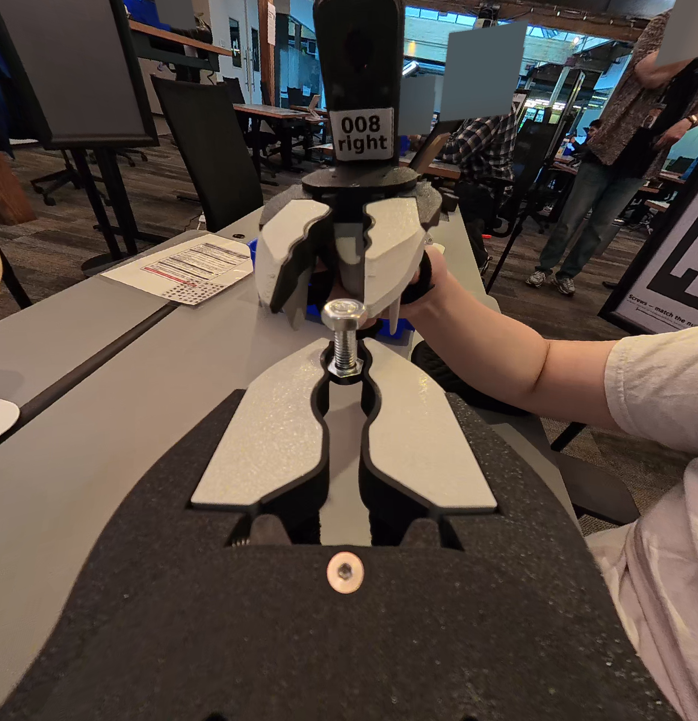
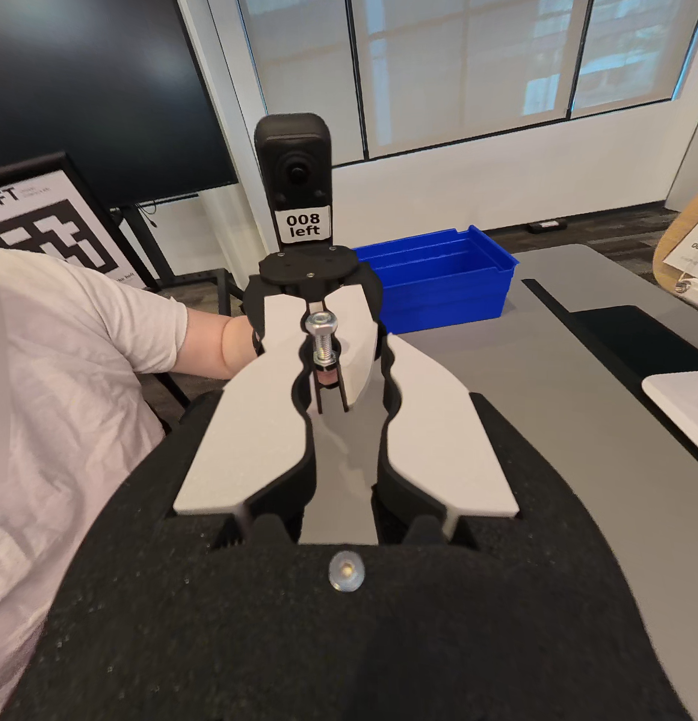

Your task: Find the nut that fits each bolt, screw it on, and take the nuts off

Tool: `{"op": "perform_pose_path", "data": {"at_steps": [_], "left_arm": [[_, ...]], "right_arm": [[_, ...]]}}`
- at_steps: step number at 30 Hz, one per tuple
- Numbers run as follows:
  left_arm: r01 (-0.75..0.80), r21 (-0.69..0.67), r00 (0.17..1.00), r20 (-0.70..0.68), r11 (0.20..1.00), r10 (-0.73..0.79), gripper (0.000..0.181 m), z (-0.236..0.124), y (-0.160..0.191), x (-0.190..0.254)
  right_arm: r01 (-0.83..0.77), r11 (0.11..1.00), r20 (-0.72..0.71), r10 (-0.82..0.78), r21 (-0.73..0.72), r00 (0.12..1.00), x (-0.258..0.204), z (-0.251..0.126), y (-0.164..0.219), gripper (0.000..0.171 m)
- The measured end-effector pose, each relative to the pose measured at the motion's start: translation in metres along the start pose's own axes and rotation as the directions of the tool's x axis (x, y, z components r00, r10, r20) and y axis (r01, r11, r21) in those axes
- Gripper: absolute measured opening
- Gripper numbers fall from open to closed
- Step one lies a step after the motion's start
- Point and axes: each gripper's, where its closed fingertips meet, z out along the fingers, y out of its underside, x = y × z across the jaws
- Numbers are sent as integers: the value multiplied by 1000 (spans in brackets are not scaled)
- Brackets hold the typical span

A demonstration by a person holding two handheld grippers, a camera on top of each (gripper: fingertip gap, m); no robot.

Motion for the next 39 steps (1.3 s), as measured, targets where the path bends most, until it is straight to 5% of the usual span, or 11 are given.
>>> {"op": "perform_pose_path", "data": {"at_steps": [39], "left_arm": [[-10, -11, 1000, 7, 1000, 10, 10, 1, 2, 1]], "right_arm": [[-13, 1000, -12, 13, 16, 1000, 0, -6, -6, 30]]}}
